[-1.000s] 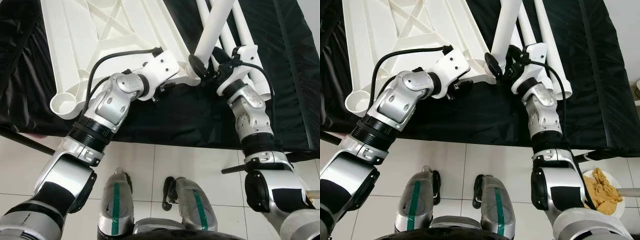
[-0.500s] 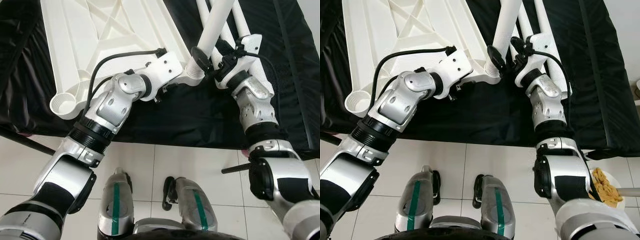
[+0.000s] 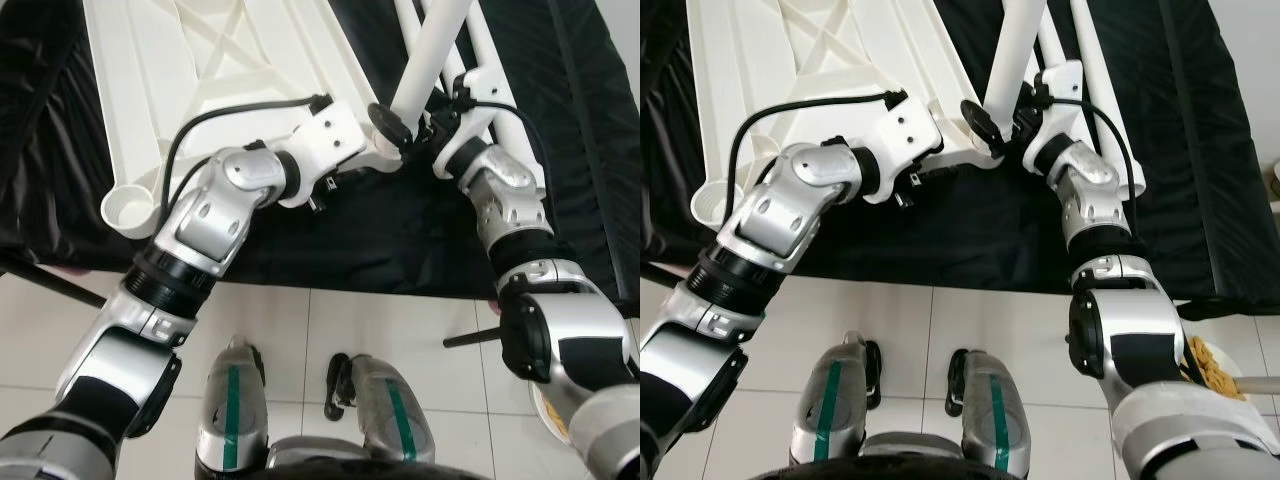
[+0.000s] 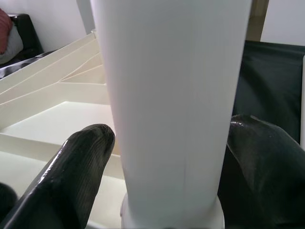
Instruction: Building children table
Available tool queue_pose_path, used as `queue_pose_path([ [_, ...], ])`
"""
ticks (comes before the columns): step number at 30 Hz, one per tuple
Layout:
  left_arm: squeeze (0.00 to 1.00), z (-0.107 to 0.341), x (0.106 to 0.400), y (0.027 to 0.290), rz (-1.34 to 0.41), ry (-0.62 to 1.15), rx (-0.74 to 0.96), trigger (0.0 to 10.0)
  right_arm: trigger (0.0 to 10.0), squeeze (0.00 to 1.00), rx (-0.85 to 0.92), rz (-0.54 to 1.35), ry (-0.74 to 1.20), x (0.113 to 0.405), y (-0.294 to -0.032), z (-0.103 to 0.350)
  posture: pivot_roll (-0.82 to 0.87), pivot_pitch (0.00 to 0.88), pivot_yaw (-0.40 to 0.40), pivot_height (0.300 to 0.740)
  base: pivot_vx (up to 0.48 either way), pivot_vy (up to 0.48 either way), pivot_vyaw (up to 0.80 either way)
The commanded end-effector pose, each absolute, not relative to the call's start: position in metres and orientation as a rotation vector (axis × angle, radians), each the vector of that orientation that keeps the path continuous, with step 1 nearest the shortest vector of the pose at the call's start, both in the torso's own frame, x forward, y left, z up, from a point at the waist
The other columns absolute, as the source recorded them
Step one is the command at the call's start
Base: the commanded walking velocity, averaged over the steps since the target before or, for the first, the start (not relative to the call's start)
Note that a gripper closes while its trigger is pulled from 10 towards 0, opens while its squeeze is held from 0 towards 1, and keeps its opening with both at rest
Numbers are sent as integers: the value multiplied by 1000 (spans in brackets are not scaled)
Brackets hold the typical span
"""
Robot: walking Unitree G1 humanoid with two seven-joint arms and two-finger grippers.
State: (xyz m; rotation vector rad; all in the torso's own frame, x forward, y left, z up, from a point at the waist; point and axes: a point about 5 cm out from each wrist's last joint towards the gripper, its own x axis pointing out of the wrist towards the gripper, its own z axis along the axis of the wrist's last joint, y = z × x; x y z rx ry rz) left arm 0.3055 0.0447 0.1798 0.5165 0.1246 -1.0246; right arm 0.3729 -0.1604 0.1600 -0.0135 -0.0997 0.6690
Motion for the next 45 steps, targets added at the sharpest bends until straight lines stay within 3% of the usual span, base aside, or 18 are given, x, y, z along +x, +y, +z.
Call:
queue_pose_path([
  [1,0,178,303,45,-1034,133,505,10000,10000,0,-36,680,-88,373,-161,159,123,40,-57,740,0,0,0],
  [5,0,179,301,45,-1035,132,506,10000,10000,0,-52,692,-82,375,-162,162,130,36,-60,740,0,0,0],
  [6,0,179,301,46,-1035,132,506,10000,8627,0,-64,691,-77,376,-163,163,130,36,-60,740,0,0,0],
  [8,0,179,301,46,-1036,131,506,10000,8627,0,-72,690,-74,377,-164,163,130,36,-60,740,0,0,0],
  [9,0,180,300,46,-1035,131,507,10000,8078,0,-77,688,-63,377,-165,163,130,35,-61,740,0,0,0],
  [10,0,180,299,46,-1036,130,508,10000,4863,0,-84,685,-53,377,-167,162,129,34,-60,740,0,0,0],
  [12,0,180,299,46,-1036,130,507,10000,4863,0,-88,685,-48,378,-169,162,129,34,-60,740,0,0,0],
  [13,0,180,298,46,-1036,129,507,10000,1412,0,-92,687,-43,378,-170,161,126,34,-59,740,0,0,0],
  [16,0,180,298,46,-1037,129,506,10000,1412,0,-94,689,-41,378,-171,161,126,34,-59,740,0,0,0],
  [17,0,180,297,46,-1038,128,507,10000,0,0,-95,691,-37,377,-173,161,124,32,-59,740,0,0,0],
  [26,0,181,298,45,-1037,122,514,10000,0,0,-88,700,-26,375,-175,157,122,34,-58,740,0,0,0],
  [27,0,181,298,46,-1033,121,514,10000,4549,0,-86,677,-28,375,-174,155,122,34,-58,740,0,0,0],
  [28,0,181,298,46,-1033,121,514,10000,4549,0,-86,677,-28,375,-174,155,122,34,-58,740,0,0,0],
  [29,0,181,298,46,-1032,121,513,10000,10000,0,-87,670,-30,374,-172,153,121,41,-59,740,0,0,0],
  [45,0,181,298,47,-1019,126,511,10000,10000,0,-48,547,-39,369,-171,139,116,57,-62,740,0,0,0],
])
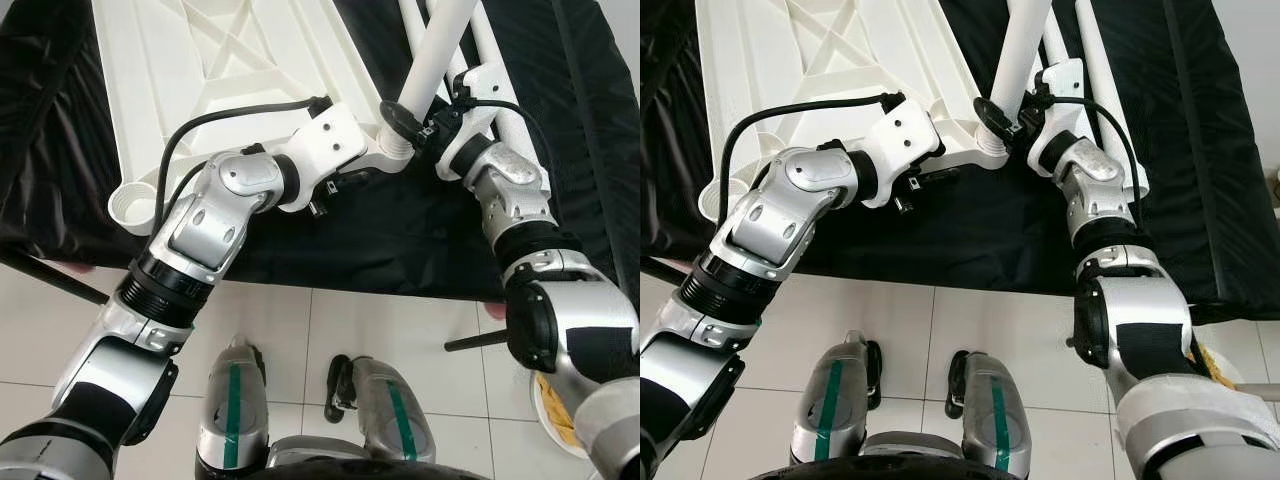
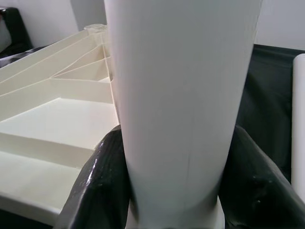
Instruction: Building children table
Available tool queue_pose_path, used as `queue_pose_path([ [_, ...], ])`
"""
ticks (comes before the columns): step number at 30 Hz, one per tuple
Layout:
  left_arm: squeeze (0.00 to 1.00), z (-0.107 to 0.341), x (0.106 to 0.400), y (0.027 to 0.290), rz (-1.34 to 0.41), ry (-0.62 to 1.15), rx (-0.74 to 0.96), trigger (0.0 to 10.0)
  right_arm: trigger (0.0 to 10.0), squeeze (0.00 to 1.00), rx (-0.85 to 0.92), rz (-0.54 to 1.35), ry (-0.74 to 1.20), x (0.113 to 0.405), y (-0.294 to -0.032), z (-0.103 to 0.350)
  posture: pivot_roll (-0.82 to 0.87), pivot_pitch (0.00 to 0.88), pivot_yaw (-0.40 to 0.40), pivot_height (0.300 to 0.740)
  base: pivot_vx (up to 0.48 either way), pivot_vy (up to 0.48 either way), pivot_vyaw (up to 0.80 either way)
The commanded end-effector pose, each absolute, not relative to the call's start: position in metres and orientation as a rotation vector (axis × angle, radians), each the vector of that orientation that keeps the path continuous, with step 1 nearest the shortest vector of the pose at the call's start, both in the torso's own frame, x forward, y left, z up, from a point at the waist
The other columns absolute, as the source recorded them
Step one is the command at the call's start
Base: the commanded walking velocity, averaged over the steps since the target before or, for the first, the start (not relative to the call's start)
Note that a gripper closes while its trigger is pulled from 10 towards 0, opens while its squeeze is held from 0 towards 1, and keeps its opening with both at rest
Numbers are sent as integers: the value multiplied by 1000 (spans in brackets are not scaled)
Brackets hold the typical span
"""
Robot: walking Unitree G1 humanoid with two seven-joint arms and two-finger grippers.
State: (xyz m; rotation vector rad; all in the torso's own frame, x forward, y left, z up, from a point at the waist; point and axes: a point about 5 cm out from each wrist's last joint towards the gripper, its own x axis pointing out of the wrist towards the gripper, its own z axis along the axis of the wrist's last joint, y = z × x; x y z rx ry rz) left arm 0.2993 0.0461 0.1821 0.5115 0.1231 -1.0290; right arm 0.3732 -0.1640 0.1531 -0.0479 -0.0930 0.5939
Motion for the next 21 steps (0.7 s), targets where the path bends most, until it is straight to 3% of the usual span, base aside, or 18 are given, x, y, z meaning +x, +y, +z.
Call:
queue_pose_path([
  [1,0,181,298,47,-1018,125,511,10000,10000,0,-35,537,-42,368,-170,137,115,58,-62,740,0,0,0],
  [21,0,182,299,47,-1009,121,510,10000,10000,0,58,352,-117,357,-143,136,107,68,-62,740,0,0,0],
])
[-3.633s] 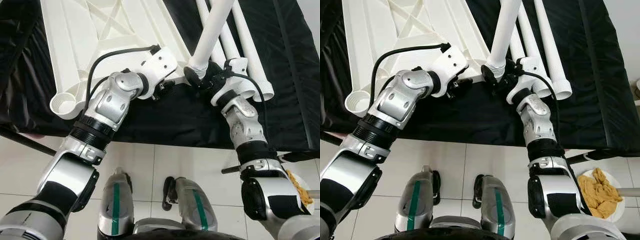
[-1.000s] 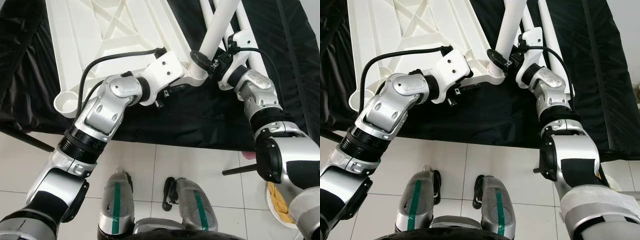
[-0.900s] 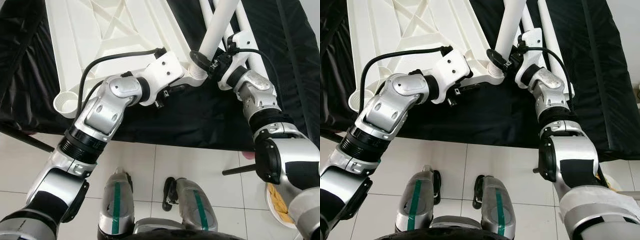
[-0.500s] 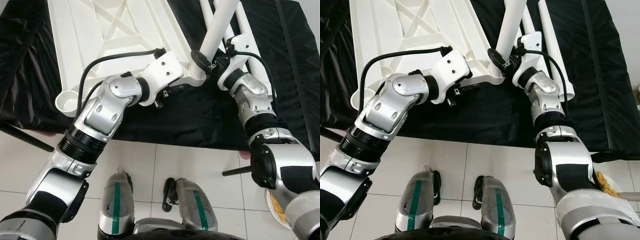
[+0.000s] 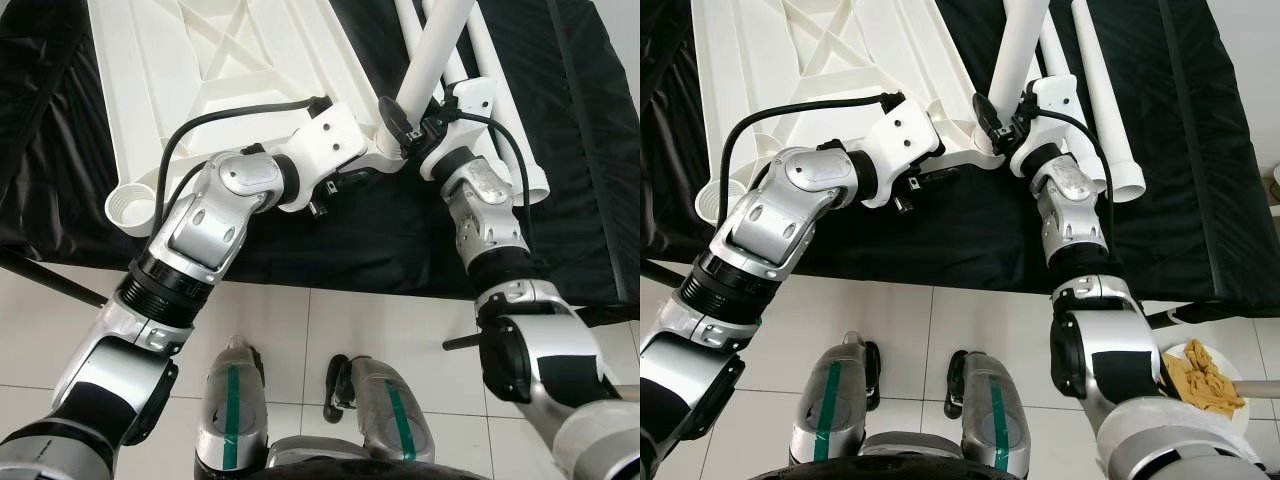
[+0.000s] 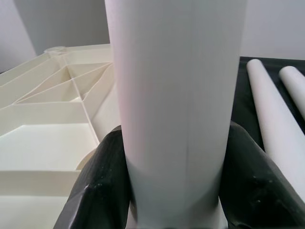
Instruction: Building children table
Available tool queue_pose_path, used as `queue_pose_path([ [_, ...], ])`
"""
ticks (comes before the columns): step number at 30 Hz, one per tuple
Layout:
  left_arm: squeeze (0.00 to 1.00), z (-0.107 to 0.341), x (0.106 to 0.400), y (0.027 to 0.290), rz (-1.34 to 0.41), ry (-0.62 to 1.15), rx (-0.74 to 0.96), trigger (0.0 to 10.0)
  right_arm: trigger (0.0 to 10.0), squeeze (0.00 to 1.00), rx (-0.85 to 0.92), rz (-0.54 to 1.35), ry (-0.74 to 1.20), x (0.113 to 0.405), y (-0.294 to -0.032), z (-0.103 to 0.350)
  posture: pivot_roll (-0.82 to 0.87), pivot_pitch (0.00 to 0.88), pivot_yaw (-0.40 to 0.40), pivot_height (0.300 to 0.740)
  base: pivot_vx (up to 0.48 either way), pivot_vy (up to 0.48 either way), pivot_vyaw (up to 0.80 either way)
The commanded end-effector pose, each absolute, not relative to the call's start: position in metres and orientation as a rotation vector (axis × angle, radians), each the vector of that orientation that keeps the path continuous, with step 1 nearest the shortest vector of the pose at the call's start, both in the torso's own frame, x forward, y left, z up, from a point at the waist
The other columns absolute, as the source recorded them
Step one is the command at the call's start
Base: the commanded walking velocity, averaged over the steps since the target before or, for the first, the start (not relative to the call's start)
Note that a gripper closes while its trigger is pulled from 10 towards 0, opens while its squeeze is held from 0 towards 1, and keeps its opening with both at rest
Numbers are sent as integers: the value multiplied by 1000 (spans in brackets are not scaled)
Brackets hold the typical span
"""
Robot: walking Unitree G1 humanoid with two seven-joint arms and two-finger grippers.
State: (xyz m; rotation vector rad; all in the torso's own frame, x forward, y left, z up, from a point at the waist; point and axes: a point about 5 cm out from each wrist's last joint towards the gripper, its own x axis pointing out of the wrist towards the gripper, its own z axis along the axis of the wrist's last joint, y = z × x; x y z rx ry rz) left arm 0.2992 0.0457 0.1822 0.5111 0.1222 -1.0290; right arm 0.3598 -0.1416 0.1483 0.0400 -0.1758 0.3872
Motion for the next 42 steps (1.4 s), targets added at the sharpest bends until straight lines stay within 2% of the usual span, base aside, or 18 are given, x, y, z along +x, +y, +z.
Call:
queue_pose_path([
  [1,0,182,299,47,-1010,120,510,10000,10000,0,66,338,-120,357,-141,137,105,68,-61,740,0,0,0],
  [15,0,182,299,45,-1010,118,508,10000,10000,0,116,172,-114,351,-124,146,105,75,-64,740,0,0,0],
  [21,0,182,299,45,-1008,117,507,10000,10000,0,105,4,-129,342,-112,153,104,75,-67,740,0,0,0],
  [31,0,182,300,45,-1005,116,509,10000,10000,0,105,3,-80,334,-102,148,106,75,-68,740,0,0,0],
  [42,0,171,303,48,-993,164,518,10000,10000,0,77,-3,-78,337,-116,150,101,68,-66,740,0,0,0],
])
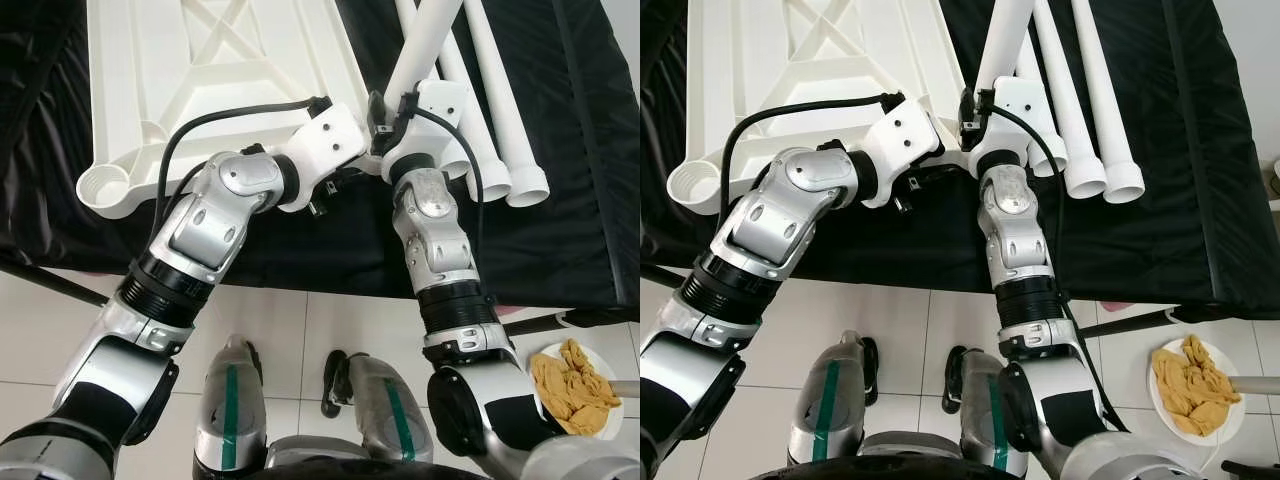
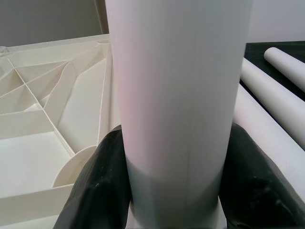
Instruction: Building children table
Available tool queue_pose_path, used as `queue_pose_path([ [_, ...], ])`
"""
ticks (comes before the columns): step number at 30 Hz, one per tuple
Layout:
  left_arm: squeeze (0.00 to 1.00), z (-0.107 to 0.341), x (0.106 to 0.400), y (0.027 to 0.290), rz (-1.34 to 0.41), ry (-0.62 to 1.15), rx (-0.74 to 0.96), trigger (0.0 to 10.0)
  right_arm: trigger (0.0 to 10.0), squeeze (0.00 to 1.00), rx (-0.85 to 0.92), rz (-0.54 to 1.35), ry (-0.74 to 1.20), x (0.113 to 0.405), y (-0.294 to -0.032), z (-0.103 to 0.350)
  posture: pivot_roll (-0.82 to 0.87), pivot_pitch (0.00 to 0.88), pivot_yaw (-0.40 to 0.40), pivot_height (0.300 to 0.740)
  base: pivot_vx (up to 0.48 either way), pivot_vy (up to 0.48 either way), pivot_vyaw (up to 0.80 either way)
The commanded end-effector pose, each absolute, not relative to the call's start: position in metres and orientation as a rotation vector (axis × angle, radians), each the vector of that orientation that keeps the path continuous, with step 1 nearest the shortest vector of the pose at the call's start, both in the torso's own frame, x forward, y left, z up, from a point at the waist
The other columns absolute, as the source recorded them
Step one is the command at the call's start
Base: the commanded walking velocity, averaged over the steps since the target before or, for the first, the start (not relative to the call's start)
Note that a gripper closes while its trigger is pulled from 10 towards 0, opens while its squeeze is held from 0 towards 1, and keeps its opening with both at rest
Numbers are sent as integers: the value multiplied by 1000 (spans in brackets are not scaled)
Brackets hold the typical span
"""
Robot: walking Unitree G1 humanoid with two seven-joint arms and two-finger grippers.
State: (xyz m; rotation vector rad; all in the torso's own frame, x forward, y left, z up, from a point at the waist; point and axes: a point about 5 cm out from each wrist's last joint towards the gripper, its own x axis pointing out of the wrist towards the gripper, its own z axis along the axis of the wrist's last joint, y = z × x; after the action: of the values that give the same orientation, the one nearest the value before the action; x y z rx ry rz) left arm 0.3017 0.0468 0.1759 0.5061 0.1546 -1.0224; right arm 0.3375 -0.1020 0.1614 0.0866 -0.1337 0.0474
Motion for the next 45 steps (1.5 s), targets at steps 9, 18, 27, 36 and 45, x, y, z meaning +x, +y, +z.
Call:
queue_pose_path([
  [9,0,156,308,51,-954,244,547,10000,10000,0,72,12,-86,335,-117,153,96,66,-64,740,0,0,0],
  [18,1000,149,317,57,-884,300,489,10000,10000,0,71,14,-88,336,-118,154,91,70,-61,740,0,0,0],
  [27,1000,162,323,58,-873,245,470,10000,10000,0,67,14,-89,336,-120,155,86,72,-60,740,0,0,0],
  [36,86,181,336,59,-831,147,460,10000,10000,0,65,14,-90,338,-121,156,82,73,-59,740,0,0,0],
  [45,0,211,329,53,-948,5,330,10000,10000,0,58,21,-90,338,-122,157,80,73,-60,740,0,0,0],
])
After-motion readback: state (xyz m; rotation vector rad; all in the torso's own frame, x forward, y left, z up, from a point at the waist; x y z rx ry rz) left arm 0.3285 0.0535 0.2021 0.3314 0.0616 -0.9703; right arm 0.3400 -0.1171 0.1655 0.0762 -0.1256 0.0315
